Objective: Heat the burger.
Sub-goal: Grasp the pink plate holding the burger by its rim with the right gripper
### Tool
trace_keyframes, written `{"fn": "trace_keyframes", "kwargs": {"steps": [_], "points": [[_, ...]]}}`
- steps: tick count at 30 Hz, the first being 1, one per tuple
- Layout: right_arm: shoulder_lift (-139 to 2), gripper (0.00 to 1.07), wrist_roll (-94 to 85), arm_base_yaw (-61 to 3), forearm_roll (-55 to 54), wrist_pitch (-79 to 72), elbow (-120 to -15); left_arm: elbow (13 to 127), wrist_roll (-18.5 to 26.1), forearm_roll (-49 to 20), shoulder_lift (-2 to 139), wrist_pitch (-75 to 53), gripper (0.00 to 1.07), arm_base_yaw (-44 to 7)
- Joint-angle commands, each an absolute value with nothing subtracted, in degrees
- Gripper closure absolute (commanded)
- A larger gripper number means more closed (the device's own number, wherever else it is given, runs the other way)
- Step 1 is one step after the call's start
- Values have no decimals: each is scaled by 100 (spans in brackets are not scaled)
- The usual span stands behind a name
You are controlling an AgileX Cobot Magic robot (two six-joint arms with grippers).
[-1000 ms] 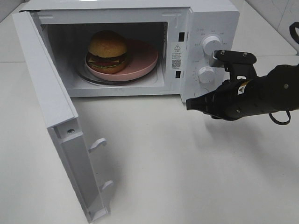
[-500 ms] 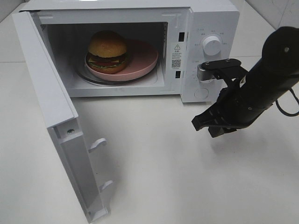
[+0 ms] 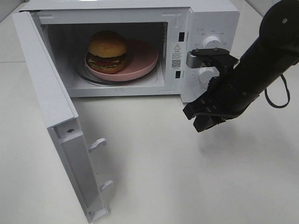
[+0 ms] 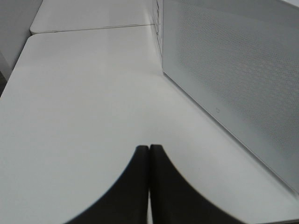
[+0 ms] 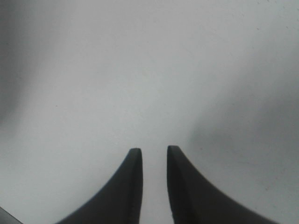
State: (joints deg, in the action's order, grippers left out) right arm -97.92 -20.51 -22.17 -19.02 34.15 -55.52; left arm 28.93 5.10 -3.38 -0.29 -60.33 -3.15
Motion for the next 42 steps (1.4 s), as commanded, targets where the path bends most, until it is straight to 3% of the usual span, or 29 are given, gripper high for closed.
{"fn": "trace_keyframes", "kwargs": {"steps": [1,3,6,9,14,17,30,42], "points": [[-9735,74,-2739,-2206,-2418,3466,-5632,2888,527,-355,-86,-5964,106,-309],[-9735,71,-2882,-2206,-2510,3455,-5632,2888,527,-355,-86,-5964,106,-309],[-9735,56,-3186,-2206,-2676,3438,-5632,2888,527,-355,-86,-5964,106,-309],[-9740,51,-3375,-2235,-2813,3426,-5632,2888,527,-355,-86,-5964,106,-309],[-9775,51,-3570,-2389,-2779,3426,-5672,2888,527,-355,-86,-5964,106,-309],[-9952,51,-3627,-2796,-2555,3335,-5964,2888,527,-355,-86,-5964,106,-309],[-10812,51,-3157,-3810,-705,3323,-7351,2888,527,-355,-86,-5964,106,-309],[-11196,51,-3002,-4200,682,3283,-8107,2888,527,-355,-86,-5964,106,-309]]}}
